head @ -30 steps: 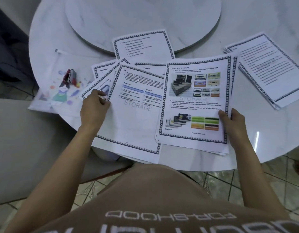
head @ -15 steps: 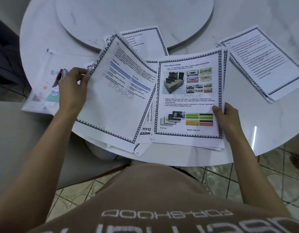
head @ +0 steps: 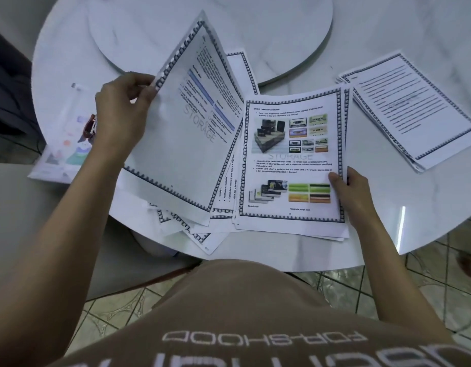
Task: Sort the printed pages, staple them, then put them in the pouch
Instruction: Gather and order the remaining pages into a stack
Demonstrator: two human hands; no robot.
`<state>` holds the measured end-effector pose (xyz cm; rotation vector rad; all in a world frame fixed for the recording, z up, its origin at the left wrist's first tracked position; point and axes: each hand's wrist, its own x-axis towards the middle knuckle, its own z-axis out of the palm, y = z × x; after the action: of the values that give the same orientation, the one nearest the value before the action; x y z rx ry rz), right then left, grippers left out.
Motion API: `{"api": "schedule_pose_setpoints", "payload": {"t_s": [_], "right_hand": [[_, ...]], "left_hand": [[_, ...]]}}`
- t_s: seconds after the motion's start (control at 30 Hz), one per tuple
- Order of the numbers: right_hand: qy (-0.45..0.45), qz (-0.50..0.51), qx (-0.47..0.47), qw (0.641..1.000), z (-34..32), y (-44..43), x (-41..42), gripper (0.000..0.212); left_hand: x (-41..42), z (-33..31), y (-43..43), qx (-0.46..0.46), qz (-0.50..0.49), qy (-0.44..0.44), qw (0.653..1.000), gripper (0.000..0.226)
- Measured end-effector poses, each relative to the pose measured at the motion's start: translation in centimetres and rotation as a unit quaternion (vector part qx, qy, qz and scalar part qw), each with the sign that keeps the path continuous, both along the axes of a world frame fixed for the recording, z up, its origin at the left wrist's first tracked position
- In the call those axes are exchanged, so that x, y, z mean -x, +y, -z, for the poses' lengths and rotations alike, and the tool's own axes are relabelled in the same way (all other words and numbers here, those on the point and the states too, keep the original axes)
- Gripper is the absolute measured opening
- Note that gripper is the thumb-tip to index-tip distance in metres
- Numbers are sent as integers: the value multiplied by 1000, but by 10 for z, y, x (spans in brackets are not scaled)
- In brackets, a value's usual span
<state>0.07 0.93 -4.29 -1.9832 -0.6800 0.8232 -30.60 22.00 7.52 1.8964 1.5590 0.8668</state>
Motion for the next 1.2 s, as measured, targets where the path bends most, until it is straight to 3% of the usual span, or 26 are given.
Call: {"api": "schedule_pose_setpoints", "payload": {"t_s": [0.63, 0.8, 0.97, 1.2], "right_hand": [[8, -3, 0, 1000, -1, -1, 0, 20], [12, -3, 0, 1000, -1, -1, -1, 13], [17, -9, -1, 1000, 0, -3, -4, 15], [52, -14, 4, 999, -2, -3, -6, 27]], "left_hand": [[-148, -37, -40, -21, 201, -105, 974, 20], [-168, -55, -52, 5, 250, -201, 947, 11], [-154, -50, -44, 46, 212, -267, 939, 10], [-107, 35, -39, 173, 50, -177, 968, 25]]}}
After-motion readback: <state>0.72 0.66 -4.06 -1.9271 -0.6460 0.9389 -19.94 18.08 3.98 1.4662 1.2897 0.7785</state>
